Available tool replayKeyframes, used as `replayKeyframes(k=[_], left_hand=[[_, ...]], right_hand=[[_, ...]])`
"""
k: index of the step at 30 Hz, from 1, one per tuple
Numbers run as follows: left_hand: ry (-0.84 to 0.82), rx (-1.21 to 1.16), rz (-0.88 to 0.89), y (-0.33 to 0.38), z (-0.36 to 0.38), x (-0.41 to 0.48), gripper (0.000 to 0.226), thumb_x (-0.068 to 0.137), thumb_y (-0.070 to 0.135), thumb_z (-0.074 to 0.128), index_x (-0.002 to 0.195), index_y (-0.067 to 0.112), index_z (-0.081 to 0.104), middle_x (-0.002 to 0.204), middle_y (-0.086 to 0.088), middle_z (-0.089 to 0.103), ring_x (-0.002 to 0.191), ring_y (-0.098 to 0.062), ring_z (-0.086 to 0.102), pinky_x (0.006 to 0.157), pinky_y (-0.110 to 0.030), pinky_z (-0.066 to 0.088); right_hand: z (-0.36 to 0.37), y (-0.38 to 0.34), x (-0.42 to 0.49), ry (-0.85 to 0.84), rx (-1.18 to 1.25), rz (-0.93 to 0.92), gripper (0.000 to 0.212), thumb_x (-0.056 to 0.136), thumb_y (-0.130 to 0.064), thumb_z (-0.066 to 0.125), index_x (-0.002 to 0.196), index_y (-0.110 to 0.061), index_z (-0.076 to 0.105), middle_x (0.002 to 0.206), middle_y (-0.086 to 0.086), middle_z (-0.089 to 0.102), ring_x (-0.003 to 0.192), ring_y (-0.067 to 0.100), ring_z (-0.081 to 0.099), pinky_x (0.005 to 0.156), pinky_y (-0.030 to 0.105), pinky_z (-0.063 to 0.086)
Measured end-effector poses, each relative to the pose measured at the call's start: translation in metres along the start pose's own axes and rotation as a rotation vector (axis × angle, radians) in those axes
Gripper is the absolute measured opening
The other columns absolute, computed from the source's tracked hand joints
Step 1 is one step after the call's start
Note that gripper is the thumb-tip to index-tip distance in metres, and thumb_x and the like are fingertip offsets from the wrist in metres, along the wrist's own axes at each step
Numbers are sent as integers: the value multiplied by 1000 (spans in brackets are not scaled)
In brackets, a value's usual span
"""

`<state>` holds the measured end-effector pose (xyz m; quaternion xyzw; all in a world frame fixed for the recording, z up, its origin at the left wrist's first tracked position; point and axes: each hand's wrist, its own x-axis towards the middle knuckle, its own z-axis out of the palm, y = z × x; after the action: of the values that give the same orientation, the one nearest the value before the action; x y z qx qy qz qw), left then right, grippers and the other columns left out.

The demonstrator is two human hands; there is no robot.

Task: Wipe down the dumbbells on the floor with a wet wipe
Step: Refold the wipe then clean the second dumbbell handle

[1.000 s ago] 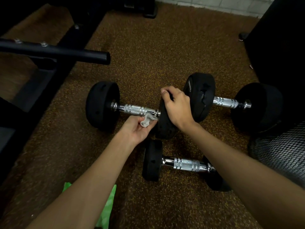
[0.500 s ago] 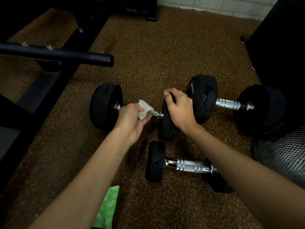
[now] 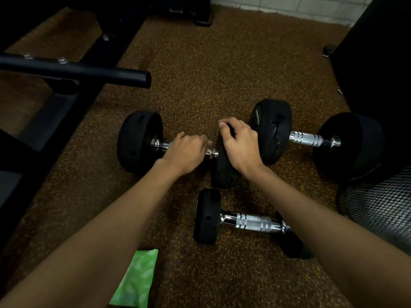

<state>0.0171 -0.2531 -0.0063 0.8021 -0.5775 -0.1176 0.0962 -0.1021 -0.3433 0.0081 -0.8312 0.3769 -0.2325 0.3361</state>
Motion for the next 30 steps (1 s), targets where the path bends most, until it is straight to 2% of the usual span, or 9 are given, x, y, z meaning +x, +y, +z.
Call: replayKeyframes(k=[3,6,9,12,15,19,25,27,30], left_hand=[[44,46,-46,5,8,3,33,101,30,30,105,11,57,108,-15,67,106,-32,60,106,-43,26],[150,30,60,10,24,-17,44,100,30,22,121,11,55,125,-10,61,128,-25,47,114,-44,12],[192,73,175,2,36,-40,58,94,30,14,145,10,33,150,-4,37,144,-20,22,116,-44,6],[148,83,205,-9,38,-48,52,99,23,26,150,17,19,157,2,21,145,-14,9,116,-46,4],[97,49,194,-8,28,-39,54,98,11,36,150,19,22,154,4,28,145,-14,18,116,-47,7],[61,96,110,1,15,-15,42,96,32,21,122,15,49,117,-6,56,116,-28,50,103,-39,26],[204,114,-34,16,27,-7,51,97,38,11,98,12,55,96,-11,64,96,-33,57,92,-41,33],[250,81,17,17,32,-14,54,93,38,8,99,13,56,94,-9,63,97,-30,58,103,-43,28],[211,41,116,9,35,-25,54,93,34,14,122,12,53,120,-7,59,125,-23,48,114,-48,12]], right_hand=[[0,-2,1,-2,-3,11,26,96,-33,43,110,-22,63,112,1,64,110,16,53,93,29,39],[0,-2,1,7,1,14,27,96,-33,43,109,-21,63,112,1,64,110,16,53,95,31,41],[0,-2,-1,11,6,11,26,96,-34,43,108,-22,63,110,1,63,110,16,53,93,31,41],[0,-2,-3,14,2,4,26,96,-33,44,109,-21,62,110,1,63,110,15,52,93,32,42],[0,-3,-3,11,-1,-1,26,96,-33,43,109,-21,62,111,1,63,110,15,52,93,29,40],[0,-2,-2,-2,-3,5,26,96,-33,43,109,-22,62,113,1,63,111,16,52,92,27,37],[1,-1,-2,8,-14,0,26,96,-33,43,109,-22,62,113,0,64,111,16,52,92,28,38],[2,0,-1,9,-14,-1,26,95,-33,43,109,-22,63,113,0,64,111,16,52,92,26,37],[3,0,-1,11,-19,-2,26,95,-33,43,108,-22,63,112,0,64,111,16,52,92,25,37]])
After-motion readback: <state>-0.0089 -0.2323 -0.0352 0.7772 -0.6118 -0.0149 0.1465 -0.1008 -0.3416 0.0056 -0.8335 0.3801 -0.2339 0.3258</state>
